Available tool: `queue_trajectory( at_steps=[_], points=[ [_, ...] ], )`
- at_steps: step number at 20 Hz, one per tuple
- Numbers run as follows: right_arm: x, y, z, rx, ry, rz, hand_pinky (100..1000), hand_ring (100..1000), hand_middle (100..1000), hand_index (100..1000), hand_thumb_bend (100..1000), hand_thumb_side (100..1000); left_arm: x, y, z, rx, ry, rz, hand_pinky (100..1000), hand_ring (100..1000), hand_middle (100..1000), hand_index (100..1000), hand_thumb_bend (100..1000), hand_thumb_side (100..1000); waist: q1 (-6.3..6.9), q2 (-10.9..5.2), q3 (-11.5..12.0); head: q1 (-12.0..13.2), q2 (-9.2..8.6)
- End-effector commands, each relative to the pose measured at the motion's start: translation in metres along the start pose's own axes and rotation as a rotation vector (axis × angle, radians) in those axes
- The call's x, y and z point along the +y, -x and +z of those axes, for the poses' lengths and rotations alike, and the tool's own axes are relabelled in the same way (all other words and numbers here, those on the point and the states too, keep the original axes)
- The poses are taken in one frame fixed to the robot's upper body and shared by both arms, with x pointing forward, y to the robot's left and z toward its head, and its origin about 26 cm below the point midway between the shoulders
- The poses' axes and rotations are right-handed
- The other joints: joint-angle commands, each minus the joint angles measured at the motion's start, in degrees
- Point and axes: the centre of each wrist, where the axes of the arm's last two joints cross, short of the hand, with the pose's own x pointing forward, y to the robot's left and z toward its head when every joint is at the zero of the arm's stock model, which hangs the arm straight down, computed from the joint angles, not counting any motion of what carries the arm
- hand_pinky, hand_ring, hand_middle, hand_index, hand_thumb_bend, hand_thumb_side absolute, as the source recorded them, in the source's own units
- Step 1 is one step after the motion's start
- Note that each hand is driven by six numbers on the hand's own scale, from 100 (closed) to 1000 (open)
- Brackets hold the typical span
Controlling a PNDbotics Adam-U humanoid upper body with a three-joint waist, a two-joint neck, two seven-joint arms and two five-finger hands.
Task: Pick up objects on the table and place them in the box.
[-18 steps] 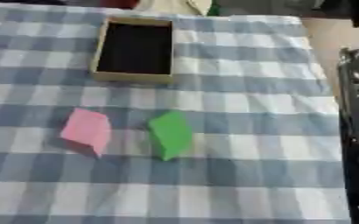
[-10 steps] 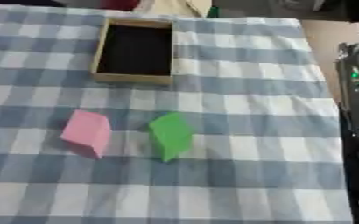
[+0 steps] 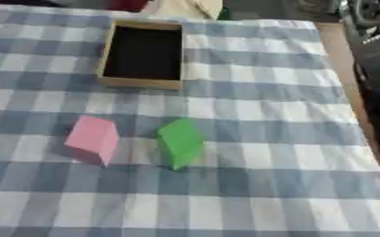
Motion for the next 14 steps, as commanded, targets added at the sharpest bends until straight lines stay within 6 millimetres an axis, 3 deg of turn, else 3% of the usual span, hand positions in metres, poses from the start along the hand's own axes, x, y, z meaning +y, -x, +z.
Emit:
queue_trajectory(
  at_steps=[1,6,7,8,14],
  points=[
    [-0.006,0.005,-0.01,-0.056,-0.167,0.083,829,815,613,801,248,935,0.001,-0.006,-0.008,-0.035,0.029,-0.004,615,553,612,759,100,877,0.19,-1.43,-0.1,-0.1,0.69],
    [0.006,0.002,-0.032,-0.147,-0.364,0.108,831,828,665,824,266,891,0.001,-0.006,-0.008,-0.033,0.037,-0.003,615,552,612,759,100,877,0.13,-1.68,0.0,0.3,0.76],
    [0.009,0.0,-0.037,-0.165,-0.395,0.107,831,830,673,829,305,882,0.001,-0.006,-0.008,-0.033,0.038,-0.002,615,552,612,759,100,876,0.12,-1.73,0.1,0.3,0.75],
    [0.011,-0.002,-0.041,-0.18,-0.421,0.105,832,832,679,830,272,869,0.001,-0.006,-0.008,-0.033,0.04,-0.002,615,552,612,759,100,876,0.12,-1.77,0.1,0.4,0.75],
    [0.033,-0.014,-0.064,-0.249,-0.6,0.082,831,840,712,843,294,783,0.001,-0.006,-0.007,-0.031,0.043,0.002,615,553,613,759,100,875,0.13,-1.93,0.4,0.4,0.81]
  ],
)
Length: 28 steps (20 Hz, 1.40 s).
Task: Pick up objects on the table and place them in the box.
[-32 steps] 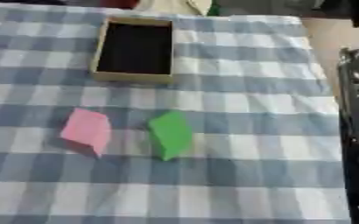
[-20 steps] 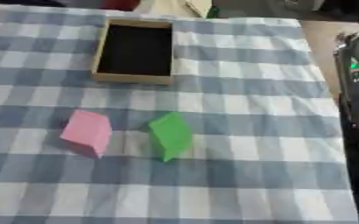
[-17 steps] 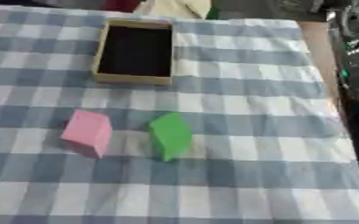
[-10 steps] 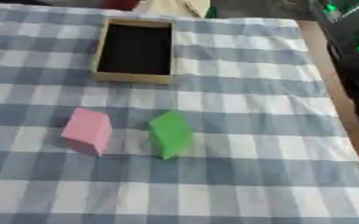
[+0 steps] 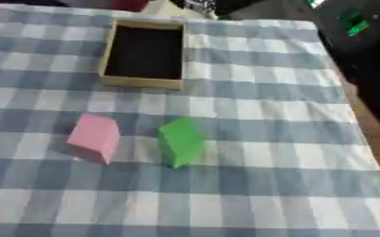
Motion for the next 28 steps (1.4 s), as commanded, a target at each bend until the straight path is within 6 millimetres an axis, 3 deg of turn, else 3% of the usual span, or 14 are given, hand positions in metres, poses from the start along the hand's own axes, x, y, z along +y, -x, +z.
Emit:
queue_trajectory(
  at_steps=[1,7,11,20,28],
  points=[
    [-0.004,0.0,-0.01,-0.026,-0.071,-0.003,830,841,715,844,300,755,0.0,-0.006,-0.008,-0.036,0.026,0.0,615,553,613,759,100,875,0.29,-1.28,0.0,0.2,0.4],
    [0.008,-0.005,-0.032,-0.081,-0.209,-0.044,830,847,730,851,317,663,0.0,-0.006,-0.008,-0.034,0.031,0.004,615,553,613,758,100,875,0.32,-1.4,0.2,0.2,0.44],
    [0.015,-0.004,-0.035,-0.102,-0.273,-0.055,832,851,737,858,318,627,0.0,-0.006,-0.008,-0.035,0.033,0.004,615,553,613,758,100,874,0.36,-1.48,0.2,0.3,0.5],
    [0.024,0.003,-0.018,-0.134,-0.286,-0.044,834,855,742,865,350,618,0.001,-0.007,-0.009,-0.035,0.039,-0.002,615,554,614,758,100,873,0.07,-1.98,-0.3,0.9,0.73],
    [0.054,0.011,0.006,-0.162,-0.274,-0.07,832,850,728,859,386,591,0.002,-0.007,-0.009,-0.031,0.051,-0.008,616,555,614,758,100,872,-0.36,-2.84,-0.7,1.2,1.56]
  ],
)
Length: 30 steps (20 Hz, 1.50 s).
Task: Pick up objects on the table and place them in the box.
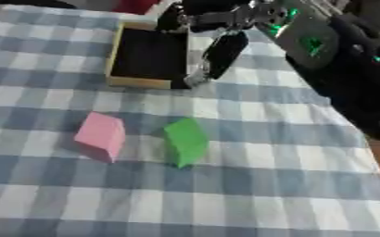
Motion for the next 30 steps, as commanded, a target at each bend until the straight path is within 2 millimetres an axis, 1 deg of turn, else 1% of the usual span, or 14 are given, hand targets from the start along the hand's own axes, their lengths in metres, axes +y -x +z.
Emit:
queue_trajectory(
  at_steps=[1,6,12,15,19,24,25,27,29,30],
  points=[
    [-0.003,0.002,0.016,-0.001,0.025,0.036,832,849,727,859,391,591,0.002,-0.007,-0.009,-0.036,0.03,-0.008,616,555,614,758,100,872,0.22,-1.41,-0.1,0.3,0.7],
    [0.014,0.002,0.021,-0.024,0.055,0.057,832,847,728,863,399,588,0.003,-0.006,-0.008,-0.03,0.036,-0.009,616,555,615,758,100,872,0.12,-1.96,-0.2,0.2,1.39],
    [0.032,0.002,0.023,-0.041,0.056,0.091,832,849,739,868,393,541,0.003,-0.006,-0.006,-0.023,0.044,-0.011,616,554,615,758,100,872,0.22,-2.32,-0.3,0.2,2.21],
    [0.04,0.003,0.024,-0.045,0.042,0.103,830,849,739,868,411,512,0.003,-0.006,-0.005,-0.021,0.044,-0.01,616,553,615,758,100,873,0.24,-2.3,-0.3,0.2,2.34],
    [0.049,0.003,0.024,-0.038,0.027,0.095,829,848,726,873,422,450,0.002,-0.006,-0.005,-0.021,0.045,-0.008,616,552,614,757,100,874,0.4,-1.95,-0.3,0.2,1.99],
    [0.046,0.002,0.027,0.007,0.07,0.111,825,836,705,863,417,448,0.002,-0.006,-0.005,-0.021,0.043,-0.007,615,549,614,756,100,879,0.48,-1.32,-0.4,-0.3,0.59],
    [0.044,0.002,0.027,0.016,0.083,0.121,827,838,714,866,435,463,0.002,-0.006,-0.005,-0.021,0.043,-0.008,615,549,614,756,100,879,0.48,-1.21,-0.4,-0.4,0.39],
    [0.043,0.0,0.025,0.011,0.084,0.145,827,839,708,862,502,487,0.001,-0.006,-0.005,-0.022,0.046,-0.006,616,548,614,756,100,873,0.44,-1.01,-0.4,-0.5,0.13],
    [0.044,-0.001,0.022,-0.004,0.079,0.152,827,840,710,861,518,504,0.0,-0.006,-0.005,-0.022,0.048,-0.005,616,547,614,756,100,881,0.45,-0.81,-0.4,-0.6,-0.07],
    [0.044,-0.002,0.02,-0.012,0.076,0.156,831,844,719,862,577,544,0.0,-0.006,-0.005,-0.021,0.05,-0.005,616,547,614,756,100,881,0.47,-0.75,-0.4,-0.6,-0.03]
  ],
)
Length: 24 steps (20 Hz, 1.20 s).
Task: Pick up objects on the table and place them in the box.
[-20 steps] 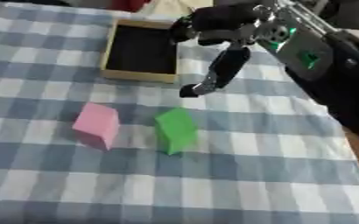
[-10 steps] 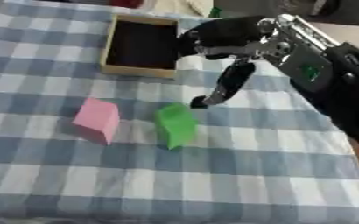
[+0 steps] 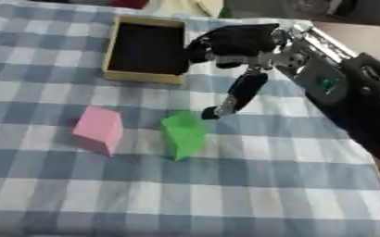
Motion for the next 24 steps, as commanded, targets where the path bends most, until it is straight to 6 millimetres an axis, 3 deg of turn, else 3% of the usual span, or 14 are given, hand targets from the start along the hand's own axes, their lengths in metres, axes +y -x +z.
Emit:
queue_trajectory(
  at_steps=[1,10,17,24],
  points=[
    [-0.015,-0.001,0.003,-0.012,0.006,0.058,831,845,721,862,582,546,-0.001,-0.006,-0.008,-0.038,0.025,0.0,616,547,614,756,100,880,0.42,-0.77,0.0,-0.2,-0.62],
    [-0.007,0.0,-0.003,-0.079,-0.012,0.018,837,849,683,845,647,520,-0.001,-0.006,-0.008,-0.034,0.039,0.003,616,547,614,756,100,880,0.38,-1.08,0.2,0.0,-0.19],
    [-0.005,-0.004,-0.009,-0.138,-0.013,-0.033,835,845,664,838,570,461,-0.002,-0.006,-0.007,-0.029,0.046,0.002,616,546,614,755,100,882,0.33,-1.3,0.4,0.1,0.12],
    [0.013,-0.013,0.002,-0.076,-0.012,-0.083,834,840,650,837,547,423,-0.003,-0.006,-0.007,-0.025,0.05,0.008,615,545,614,755,100,884,0.15,-1.3,0.7,0.0,0.45]
  ],
)
